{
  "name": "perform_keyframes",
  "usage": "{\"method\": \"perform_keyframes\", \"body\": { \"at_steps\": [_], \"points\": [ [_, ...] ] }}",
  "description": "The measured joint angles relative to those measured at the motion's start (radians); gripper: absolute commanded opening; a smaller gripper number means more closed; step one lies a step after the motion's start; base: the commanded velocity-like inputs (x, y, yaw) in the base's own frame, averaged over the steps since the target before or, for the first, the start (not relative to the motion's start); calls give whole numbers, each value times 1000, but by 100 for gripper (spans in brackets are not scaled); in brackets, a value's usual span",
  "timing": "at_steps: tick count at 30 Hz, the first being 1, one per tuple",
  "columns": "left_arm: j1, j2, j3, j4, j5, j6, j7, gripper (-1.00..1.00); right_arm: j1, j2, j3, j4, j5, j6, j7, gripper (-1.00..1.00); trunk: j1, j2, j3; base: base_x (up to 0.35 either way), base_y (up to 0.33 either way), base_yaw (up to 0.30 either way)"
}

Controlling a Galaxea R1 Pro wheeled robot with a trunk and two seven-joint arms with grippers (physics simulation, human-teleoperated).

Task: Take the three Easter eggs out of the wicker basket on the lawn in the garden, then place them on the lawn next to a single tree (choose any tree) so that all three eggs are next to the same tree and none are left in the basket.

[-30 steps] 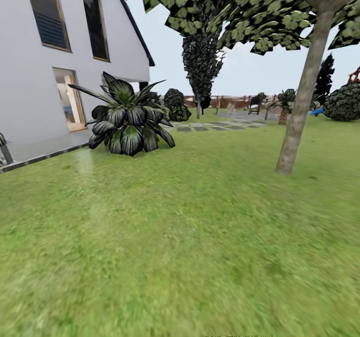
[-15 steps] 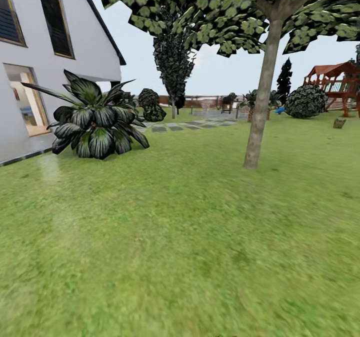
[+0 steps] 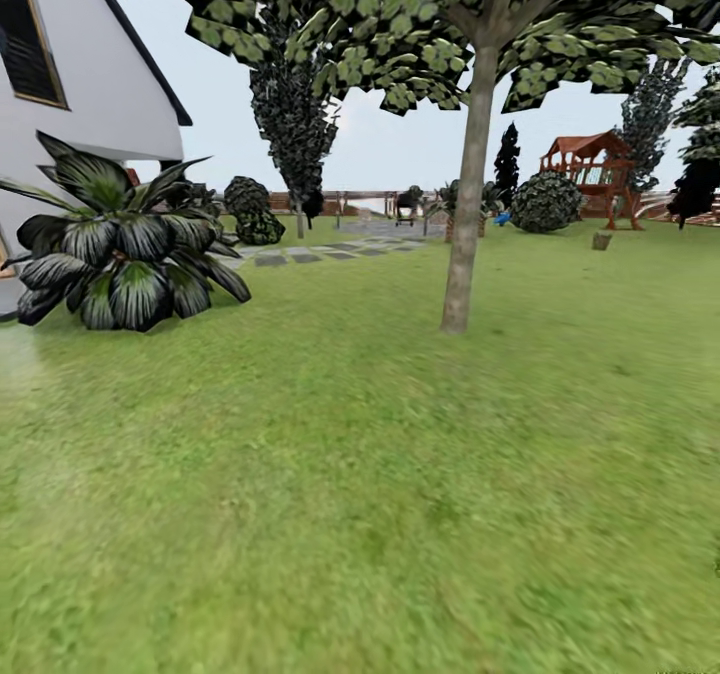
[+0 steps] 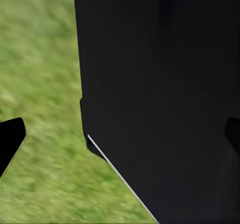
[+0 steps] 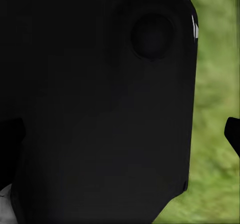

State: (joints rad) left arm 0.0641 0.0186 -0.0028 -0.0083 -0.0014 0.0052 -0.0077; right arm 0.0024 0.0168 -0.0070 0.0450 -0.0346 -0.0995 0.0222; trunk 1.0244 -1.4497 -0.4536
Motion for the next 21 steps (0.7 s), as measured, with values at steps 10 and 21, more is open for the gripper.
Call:
{"method": "perform_keyframes", "body": {
  "at_steps": [10,21],
  "points": [
    [0,0,0,0,3,0,1,100,0,0,0,0,0,0,0,100,0,0,0,328,-37,-298],
    [0,0,1,-1,3,1,6,100,0,0,1,0,0,0,0,100,0,0,0,288,-169,-298]
  ]
}}
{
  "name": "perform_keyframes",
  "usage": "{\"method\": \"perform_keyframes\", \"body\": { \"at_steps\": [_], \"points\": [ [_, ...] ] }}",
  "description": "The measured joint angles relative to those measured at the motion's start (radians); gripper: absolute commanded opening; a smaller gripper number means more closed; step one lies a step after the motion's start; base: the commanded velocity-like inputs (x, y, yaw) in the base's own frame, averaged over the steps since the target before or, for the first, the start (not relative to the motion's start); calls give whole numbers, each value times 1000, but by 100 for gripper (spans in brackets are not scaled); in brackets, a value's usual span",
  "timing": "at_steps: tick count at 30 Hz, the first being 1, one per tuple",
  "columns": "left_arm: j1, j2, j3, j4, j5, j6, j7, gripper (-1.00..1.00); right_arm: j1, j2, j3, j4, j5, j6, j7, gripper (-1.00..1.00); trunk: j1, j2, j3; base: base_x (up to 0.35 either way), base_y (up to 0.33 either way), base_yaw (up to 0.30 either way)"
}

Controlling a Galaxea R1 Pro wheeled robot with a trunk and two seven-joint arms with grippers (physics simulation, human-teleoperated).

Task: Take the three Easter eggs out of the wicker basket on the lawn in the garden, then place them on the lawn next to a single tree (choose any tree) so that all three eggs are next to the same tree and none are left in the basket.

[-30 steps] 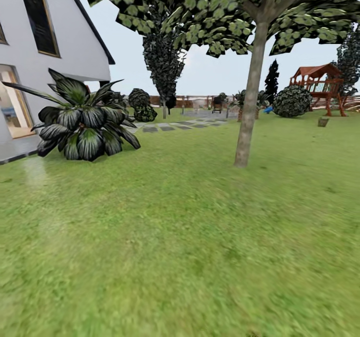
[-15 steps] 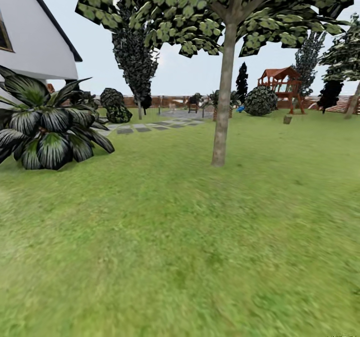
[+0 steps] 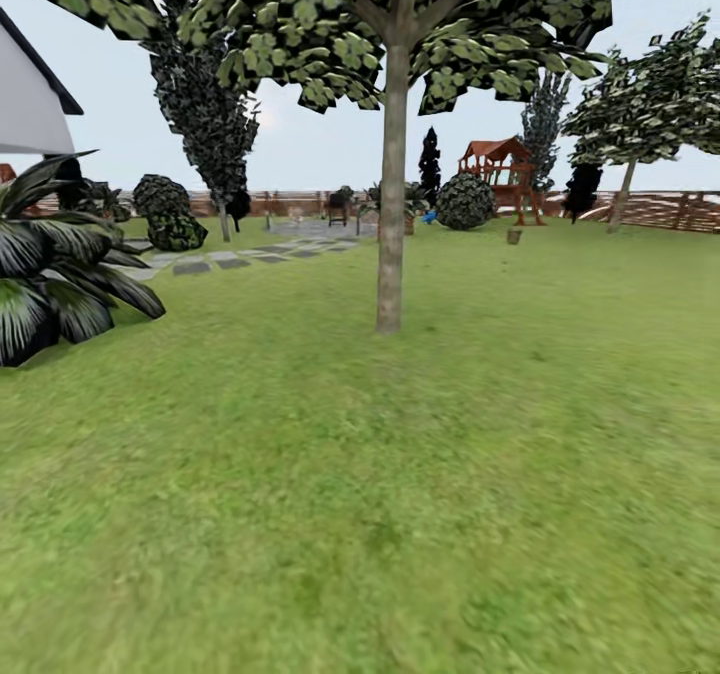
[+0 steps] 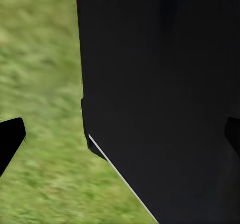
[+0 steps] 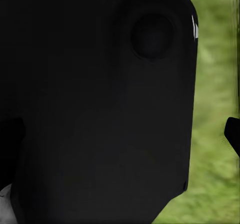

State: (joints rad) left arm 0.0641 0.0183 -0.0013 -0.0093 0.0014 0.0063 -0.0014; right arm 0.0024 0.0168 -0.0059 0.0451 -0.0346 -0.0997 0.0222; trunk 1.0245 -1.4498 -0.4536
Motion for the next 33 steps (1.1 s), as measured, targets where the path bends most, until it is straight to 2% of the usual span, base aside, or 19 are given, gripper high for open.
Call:
{"method": "perform_keyframes", "body": {
  "at_steps": [25,33],
  "points": [
    [0,-13,-1,0,-3,2,-6,100,0,0,0,0,0,0,0,100,0,0,0,286,-159,-298],
    [0,-13,-2,0,-3,2,-6,100,0,0,0,0,0,0,-2,100,0,0,0,336,-3,-46]
  ]
}}
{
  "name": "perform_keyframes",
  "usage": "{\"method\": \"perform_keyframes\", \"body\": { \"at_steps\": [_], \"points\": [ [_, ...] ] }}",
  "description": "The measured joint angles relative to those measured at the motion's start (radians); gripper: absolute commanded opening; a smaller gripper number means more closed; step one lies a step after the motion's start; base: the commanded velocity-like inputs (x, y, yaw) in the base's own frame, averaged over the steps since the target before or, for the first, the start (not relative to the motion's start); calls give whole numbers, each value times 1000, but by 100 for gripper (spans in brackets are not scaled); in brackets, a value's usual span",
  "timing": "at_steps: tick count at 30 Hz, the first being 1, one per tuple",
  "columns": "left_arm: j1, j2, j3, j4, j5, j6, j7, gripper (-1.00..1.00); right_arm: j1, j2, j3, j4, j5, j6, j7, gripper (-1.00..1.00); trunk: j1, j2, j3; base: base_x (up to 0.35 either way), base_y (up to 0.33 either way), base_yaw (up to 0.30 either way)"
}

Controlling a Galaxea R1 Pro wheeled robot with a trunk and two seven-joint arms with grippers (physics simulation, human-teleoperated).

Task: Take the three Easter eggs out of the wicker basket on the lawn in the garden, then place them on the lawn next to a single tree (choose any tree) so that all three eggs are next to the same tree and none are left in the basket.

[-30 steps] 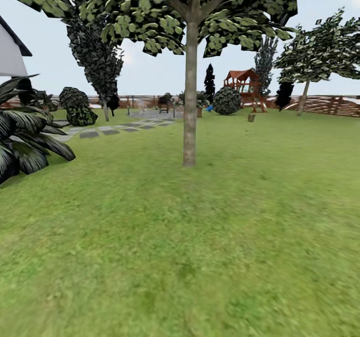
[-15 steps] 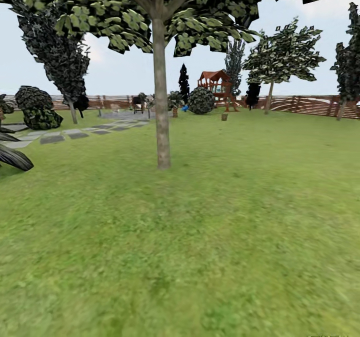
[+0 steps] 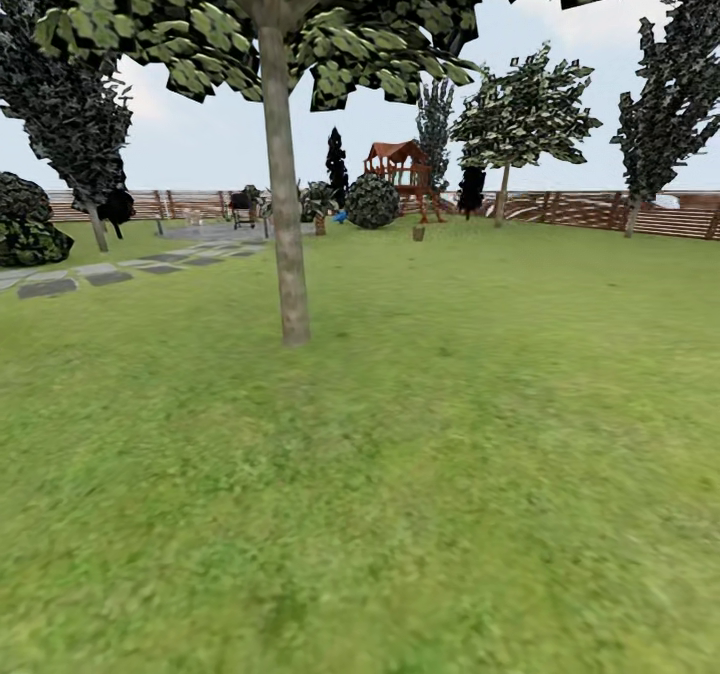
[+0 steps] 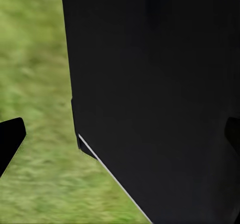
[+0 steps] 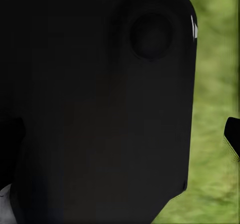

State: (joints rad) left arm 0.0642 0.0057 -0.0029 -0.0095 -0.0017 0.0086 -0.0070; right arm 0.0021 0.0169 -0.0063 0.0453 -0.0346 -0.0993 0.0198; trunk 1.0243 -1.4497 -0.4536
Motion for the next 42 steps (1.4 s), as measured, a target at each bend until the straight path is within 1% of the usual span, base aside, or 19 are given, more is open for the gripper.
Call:
{"method": "perform_keyframes", "body": {
  "at_steps": [6,18,27,36,42],
  "points": [
    [0,0,0,0,0,2,0,100,0,1,4,0,0,0,2,100,0,0,0,337,0,0],
    [0,0,3,-7,3,-5,0,100,0,0,-2,0,-1,1,-1,100,0,0,0,326,0,0],
    [0,-2,5,-11,7,-6,-1,100,0,0,-2,0,-1,1,-2,100,0,0,0,68,-3,0],
    [0,-2,4,-11,4,-8,-1,100,0,0,-1,0,0,1,-2,100,1,0,0,137,-158,0],
    [0,-16,6,-11,8,-11,-1,100,0,0,0,0,0,1,-2,100,1,0,0,11,-12,0]
  ]
}}
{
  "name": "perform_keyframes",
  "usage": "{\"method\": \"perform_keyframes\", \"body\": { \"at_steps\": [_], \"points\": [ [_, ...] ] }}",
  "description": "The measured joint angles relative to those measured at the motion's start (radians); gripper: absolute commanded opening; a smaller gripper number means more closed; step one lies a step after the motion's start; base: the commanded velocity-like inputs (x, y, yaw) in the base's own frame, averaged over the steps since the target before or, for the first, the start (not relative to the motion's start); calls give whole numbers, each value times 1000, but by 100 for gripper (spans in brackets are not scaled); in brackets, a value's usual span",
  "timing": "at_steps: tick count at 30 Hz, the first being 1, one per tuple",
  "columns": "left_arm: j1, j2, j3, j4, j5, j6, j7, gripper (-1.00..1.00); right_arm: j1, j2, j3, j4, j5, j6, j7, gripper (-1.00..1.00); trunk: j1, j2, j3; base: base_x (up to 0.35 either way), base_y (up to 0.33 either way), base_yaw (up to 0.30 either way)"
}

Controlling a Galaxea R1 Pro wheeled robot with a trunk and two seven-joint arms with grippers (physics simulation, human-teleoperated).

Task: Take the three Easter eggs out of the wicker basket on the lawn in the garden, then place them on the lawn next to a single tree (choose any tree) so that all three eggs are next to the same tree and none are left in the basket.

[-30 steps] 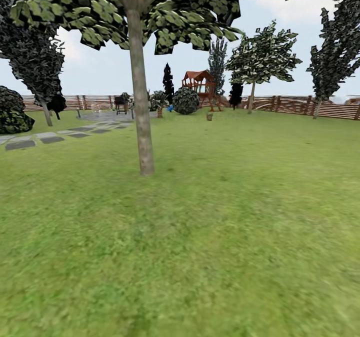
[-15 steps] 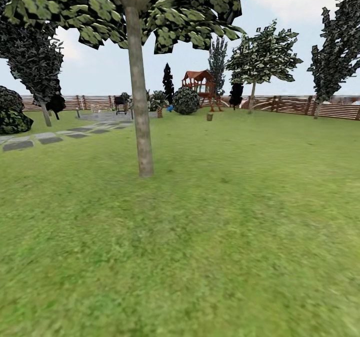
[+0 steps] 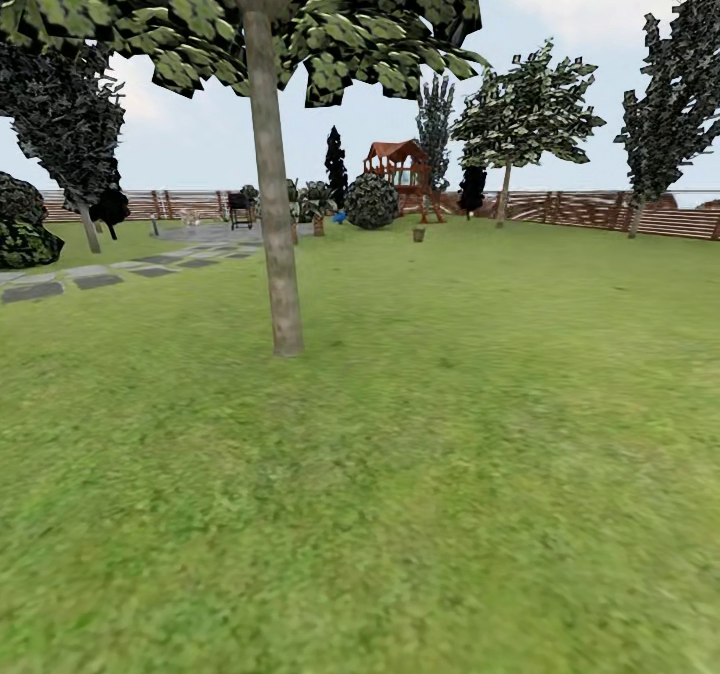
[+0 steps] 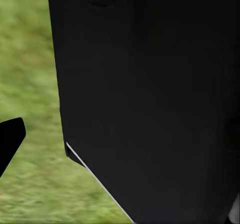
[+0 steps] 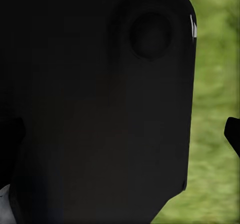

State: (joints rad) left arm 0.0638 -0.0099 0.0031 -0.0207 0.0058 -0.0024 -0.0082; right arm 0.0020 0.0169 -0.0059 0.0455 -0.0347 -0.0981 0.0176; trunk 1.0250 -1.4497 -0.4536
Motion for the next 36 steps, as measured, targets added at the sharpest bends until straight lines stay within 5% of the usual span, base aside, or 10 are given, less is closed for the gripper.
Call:
{"method": "perform_keyframes", "body": {
  "at_steps": [7,12,15,24,36],
  "points": [
    [0,5,-6,-66,-10,6,-4,100,0,0,0,0,0,0,-1,100,0,0,0,0,0,0],
    [0,18,-10,-79,-110,9,-55,100,0,0,0,0,0,0,-1,100,0,0,0,0,0,0],
    [0,20,-7,-82,-127,9,-56,100,0,0,0,0,0,0,-1,100,0,0,0,0,0,0],
    [0,47,1,-134,-103,2,-52,100,0,2,7,-3,10,6,3,100,0,0,0,18,0,0],
    [0,42,-10,-133,-110,11,-62,100,0,0,0,-9,2,3,2,100,-1,0,0,311,-41,0]
  ]
}}
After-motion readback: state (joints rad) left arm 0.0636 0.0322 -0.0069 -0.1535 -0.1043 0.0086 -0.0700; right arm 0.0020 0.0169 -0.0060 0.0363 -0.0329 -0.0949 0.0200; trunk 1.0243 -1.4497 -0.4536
